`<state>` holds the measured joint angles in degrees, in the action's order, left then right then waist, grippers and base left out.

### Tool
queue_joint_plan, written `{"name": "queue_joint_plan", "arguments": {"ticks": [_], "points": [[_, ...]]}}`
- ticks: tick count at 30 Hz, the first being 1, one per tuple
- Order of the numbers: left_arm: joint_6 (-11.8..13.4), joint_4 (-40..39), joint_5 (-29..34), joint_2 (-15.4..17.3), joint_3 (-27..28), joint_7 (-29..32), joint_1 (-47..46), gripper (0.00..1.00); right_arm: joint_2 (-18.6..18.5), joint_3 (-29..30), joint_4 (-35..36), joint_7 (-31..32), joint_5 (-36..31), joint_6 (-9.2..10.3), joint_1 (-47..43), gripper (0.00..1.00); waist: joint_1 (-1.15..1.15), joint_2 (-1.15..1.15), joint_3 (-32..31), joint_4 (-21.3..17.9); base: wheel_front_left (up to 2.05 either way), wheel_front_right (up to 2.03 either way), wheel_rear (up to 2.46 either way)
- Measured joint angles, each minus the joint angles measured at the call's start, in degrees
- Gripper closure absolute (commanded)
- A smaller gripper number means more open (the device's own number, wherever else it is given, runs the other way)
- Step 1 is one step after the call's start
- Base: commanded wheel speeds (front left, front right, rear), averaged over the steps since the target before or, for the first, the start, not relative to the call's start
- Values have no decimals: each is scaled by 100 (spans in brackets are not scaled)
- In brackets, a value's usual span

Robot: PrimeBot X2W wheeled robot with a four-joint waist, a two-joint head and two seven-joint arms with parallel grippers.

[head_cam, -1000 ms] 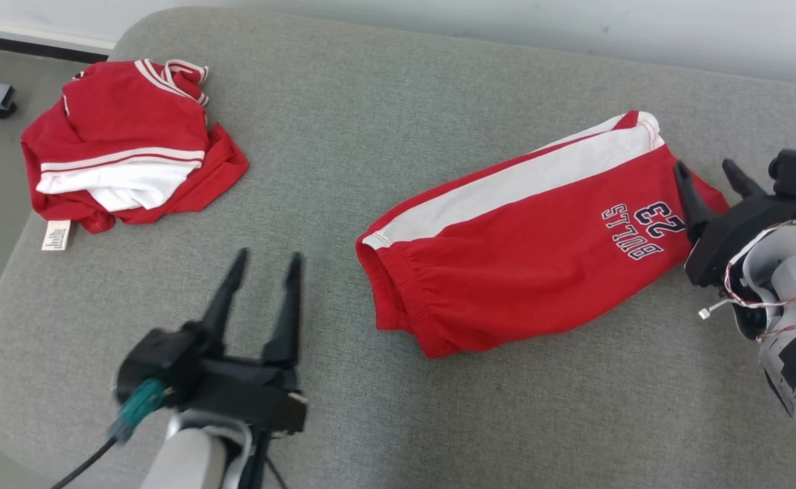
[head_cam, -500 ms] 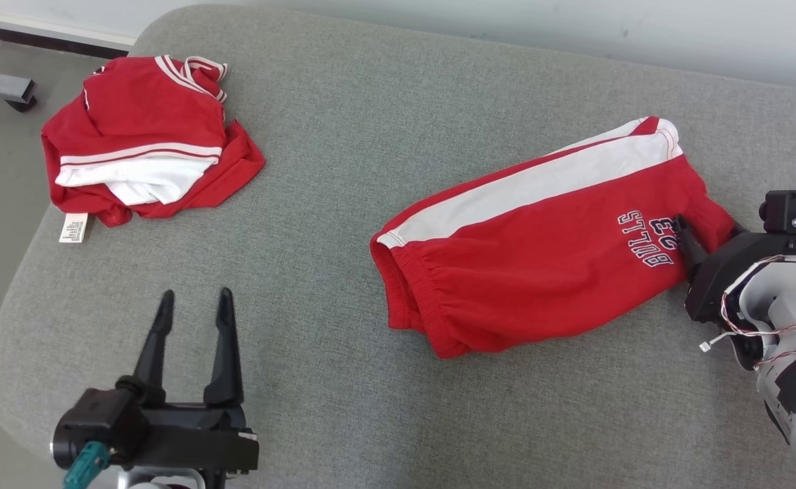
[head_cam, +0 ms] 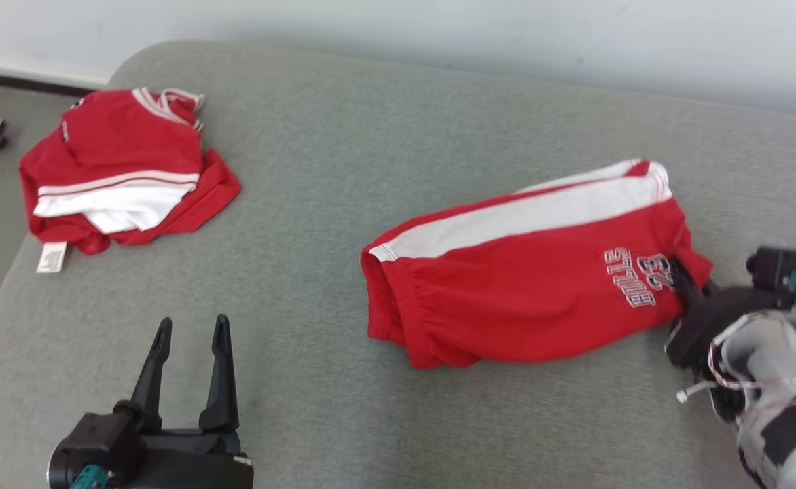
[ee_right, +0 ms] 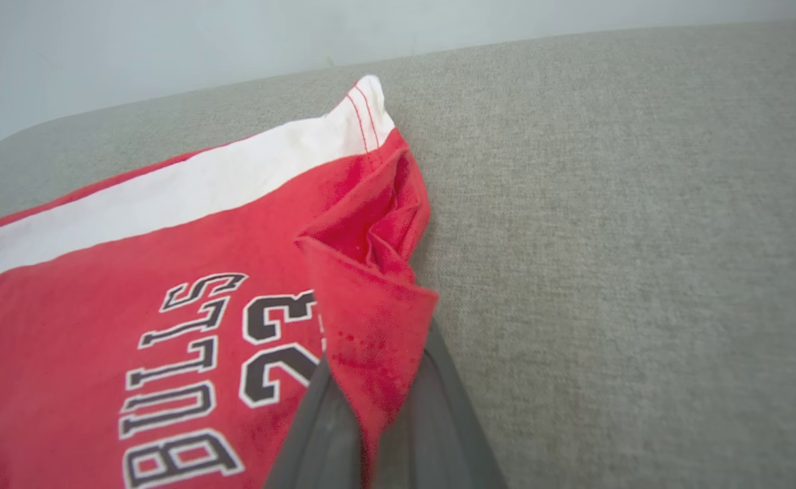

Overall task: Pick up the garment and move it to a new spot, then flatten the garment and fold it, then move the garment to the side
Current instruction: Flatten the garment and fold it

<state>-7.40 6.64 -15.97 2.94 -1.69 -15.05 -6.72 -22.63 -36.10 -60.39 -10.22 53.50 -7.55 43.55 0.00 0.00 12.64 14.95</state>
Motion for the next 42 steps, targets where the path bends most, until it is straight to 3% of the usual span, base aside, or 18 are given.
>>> {"name": "queue_joint_plan", "arguments": {"ticks": [9, 14, 19, 27, 42], "points": [[-11, 9, 237, -3, 87, 0, 318, 0, -430, 172, 512, -292, 533, 0, -1065, 100, 0, 0, -309, -490, 0, 0, 0], [-10, 11, 288, -4, 130, -1, 445, 0, -761, 445, 466, -364, 783, 0, -1443, 100, 0, 0, -469, -738, 0, 0, 0], [-11, 4, 303, -4, 165, -1, 452, 0, -860, 604, 421, -402, 854, 0, -1571, 100, 0, 0, -565, -917, 0, 0, 0], [-11, 19, 302, -3, 258, -1, 558, 0, -691, 590, 806, -452, 619, 0, -1544, 100, 0, 0, -663, -1117, 0, 0, 0], [-11, 92, 258, -4, 308, 0, 663, 0, -78, 460, 2618, -441, -352, 0, -2079, 100, 0, 1, -928, -1090, 0, 0, 0]]}}
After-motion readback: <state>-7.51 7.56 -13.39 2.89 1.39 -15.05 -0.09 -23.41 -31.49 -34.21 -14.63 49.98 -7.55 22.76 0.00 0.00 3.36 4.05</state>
